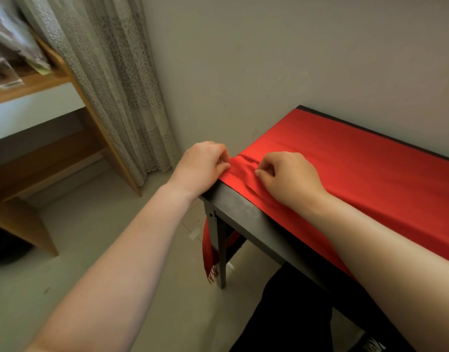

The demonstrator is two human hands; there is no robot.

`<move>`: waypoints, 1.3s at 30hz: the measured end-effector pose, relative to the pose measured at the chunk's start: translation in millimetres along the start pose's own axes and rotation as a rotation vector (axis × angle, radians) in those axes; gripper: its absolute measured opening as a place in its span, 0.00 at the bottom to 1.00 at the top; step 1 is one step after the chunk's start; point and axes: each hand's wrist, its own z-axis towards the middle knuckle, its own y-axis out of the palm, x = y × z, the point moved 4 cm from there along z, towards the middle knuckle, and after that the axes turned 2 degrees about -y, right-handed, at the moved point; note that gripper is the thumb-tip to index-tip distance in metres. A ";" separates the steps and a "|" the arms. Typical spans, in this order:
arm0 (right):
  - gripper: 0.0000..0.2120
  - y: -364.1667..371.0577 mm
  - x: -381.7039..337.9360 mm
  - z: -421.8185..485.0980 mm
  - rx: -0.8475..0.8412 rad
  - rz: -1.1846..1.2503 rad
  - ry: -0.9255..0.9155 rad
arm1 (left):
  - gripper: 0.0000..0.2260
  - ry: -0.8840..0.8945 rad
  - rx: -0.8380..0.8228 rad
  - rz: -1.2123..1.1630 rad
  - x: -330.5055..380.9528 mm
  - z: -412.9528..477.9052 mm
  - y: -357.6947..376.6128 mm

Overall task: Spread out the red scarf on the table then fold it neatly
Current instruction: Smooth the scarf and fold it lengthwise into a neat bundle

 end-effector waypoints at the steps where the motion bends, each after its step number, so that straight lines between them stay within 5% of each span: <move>1: 0.07 2.0 -0.1 -1.3 -0.005 0.004 0.003 | 0.04 0.018 -0.007 -0.020 -0.9 -5.5 -0.4; 9: 0.05 1.6 -2.0 2.5 0.020 0.097 -0.025 | 0.07 0.134 -0.142 -0.093 5.9 -25.9 -2.1; 13: 0.07 -0.1 -15.8 -2.5 0.100 -0.036 -0.233 | 0.05 0.134 -0.132 -0.038 10.4 -21.5 -0.7; 18: 0.11 7.2 -24.2 -8.0 -0.059 -0.251 -0.265 | 0.05 0.142 -0.126 0.012 7.9 -26.8 -1.6; 30: 0.05 6.1 -32.3 -12.2 -0.083 -0.007 -0.307 | 0.09 0.078 -0.015 -0.051 12.4 -36.3 -3.4; 34: 0.05 3.6 -16.9 -1.4 -0.007 0.129 -0.200 | 0.05 0.106 0.001 -0.022 9.2 -36.2 0.9; 39: 0.09 5.9 18.3 34.5 0.016 -0.088 0.032 | 0.10 0.062 0.018 -0.065 11.8 -31.8 1.7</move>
